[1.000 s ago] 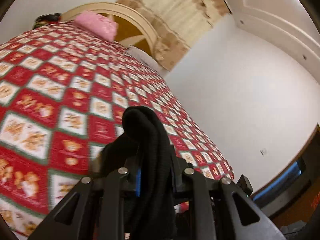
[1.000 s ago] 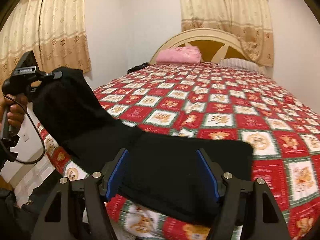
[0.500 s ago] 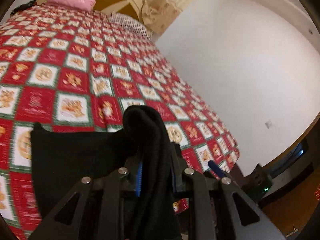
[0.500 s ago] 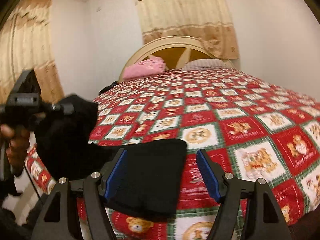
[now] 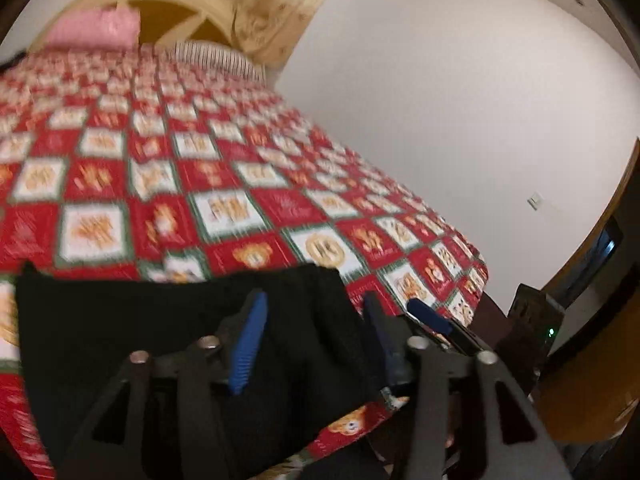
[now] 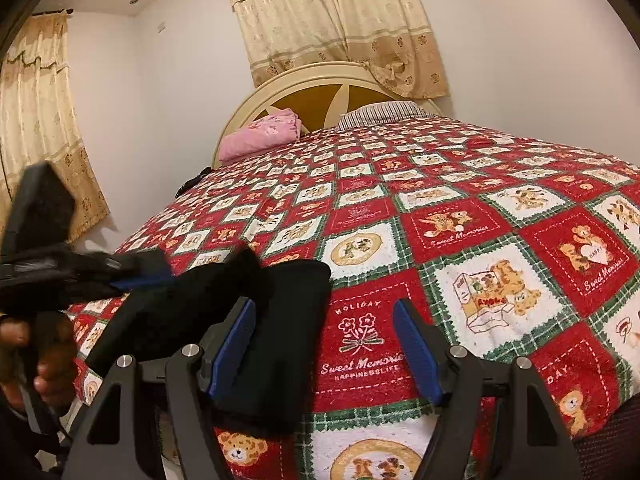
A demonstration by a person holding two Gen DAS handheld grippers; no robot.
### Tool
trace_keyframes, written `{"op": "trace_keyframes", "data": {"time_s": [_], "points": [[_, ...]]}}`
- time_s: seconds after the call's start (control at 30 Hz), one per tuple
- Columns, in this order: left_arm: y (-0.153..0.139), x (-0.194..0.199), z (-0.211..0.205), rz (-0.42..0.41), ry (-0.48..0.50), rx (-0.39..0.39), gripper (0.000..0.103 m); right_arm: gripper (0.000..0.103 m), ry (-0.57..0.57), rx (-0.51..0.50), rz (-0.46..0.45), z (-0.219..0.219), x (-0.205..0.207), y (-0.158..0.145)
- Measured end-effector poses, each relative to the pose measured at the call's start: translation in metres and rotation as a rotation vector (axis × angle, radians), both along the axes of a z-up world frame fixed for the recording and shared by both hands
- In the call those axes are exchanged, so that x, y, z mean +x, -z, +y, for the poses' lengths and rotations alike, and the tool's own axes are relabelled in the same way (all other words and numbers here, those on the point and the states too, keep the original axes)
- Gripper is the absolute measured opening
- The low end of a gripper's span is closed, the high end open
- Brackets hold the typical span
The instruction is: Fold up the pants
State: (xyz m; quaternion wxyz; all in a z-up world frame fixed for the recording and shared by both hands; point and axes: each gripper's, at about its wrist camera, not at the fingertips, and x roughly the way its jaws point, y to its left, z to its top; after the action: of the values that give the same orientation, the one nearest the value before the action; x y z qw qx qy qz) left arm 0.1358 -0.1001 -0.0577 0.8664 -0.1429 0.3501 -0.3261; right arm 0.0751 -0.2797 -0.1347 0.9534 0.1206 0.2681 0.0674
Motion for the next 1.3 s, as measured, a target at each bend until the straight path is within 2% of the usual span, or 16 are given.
{"op": "trace_keyframes", "data": {"time_s": [0.07,0.1,0.27,0.33,0.4,0.47,0.5,0.53,0.57,0.63,0.77,0.93,1.03,1.17,1.23,1.3], "points": [[-0.004,-0.004,0.015,-0.041,-0.044,0.023,0.077,0.072,0.008,0.021,-0.014,0.0,-0.003,-0.004],[-0.003,-0.001,0.02,-0.054,-0.065,0.035,0.078,0.072,0.005,0.033,-0.016,0.0,-0.004,-0.006],[0.017,0.002,0.045,-0.133,-0.22,0.242,0.079,0.072,-0.112,0.106,0.013,0.024,-0.005,-0.021],[0.028,0.005,0.053,-0.125,-0.251,0.263,0.079,0.072,-0.151,0.089,0.039,0.038,-0.001,-0.022],[0.039,0.01,0.062,-0.099,-0.265,0.264,0.079,0.072,-0.149,0.054,0.096,0.053,0.008,-0.018],[0.05,0.015,0.068,-0.066,-0.272,0.269,0.079,0.072,-0.139,0.074,0.182,0.058,0.024,-0.005],[0.057,0.018,0.072,-0.045,-0.275,0.276,0.079,0.068,-0.134,0.094,0.221,0.059,0.031,0.002],[0.063,0.02,0.075,-0.032,-0.279,0.279,0.079,0.044,-0.137,0.111,0.257,0.059,0.037,0.008],[0.066,0.021,0.076,-0.024,-0.283,0.28,0.079,0.026,-0.159,0.123,0.288,0.061,0.042,0.013],[0.069,0.022,0.078,-0.017,-0.285,0.271,0.079,0.012,-0.165,0.105,0.273,0.063,0.039,0.01],[0.07,0.022,0.072,-0.023,-0.267,0.275,0.087,0.01,-0.162,0.084,0.184,0.055,0.023,-0.014],[0.074,0.019,0.061,-0.029,-0.236,0.319,0.087,0.009,-0.081,0.056,0.249,0.041,0.031,0.002],[0.08,0.021,0.059,-0.019,-0.235,0.371,0.094,0.009,-0.061,0.068,0.26,0.033,0.032,0.018],[0.086,0.023,0.063,0.006,-0.247,0.369,0.097,0.009,-0.056,0.098,0.269,0.027,0.035,0.022],[0.085,0.021,0.064,0.005,-0.251,0.361,0.097,0.015,-0.053,0.11,0.273,0.025,0.035,0.017],[0.087,0.021,0.065,0.01,-0.255,0.359,0.097,0.021,-0.032,0.071,0.253,0.03,0.032,0.008]]}}
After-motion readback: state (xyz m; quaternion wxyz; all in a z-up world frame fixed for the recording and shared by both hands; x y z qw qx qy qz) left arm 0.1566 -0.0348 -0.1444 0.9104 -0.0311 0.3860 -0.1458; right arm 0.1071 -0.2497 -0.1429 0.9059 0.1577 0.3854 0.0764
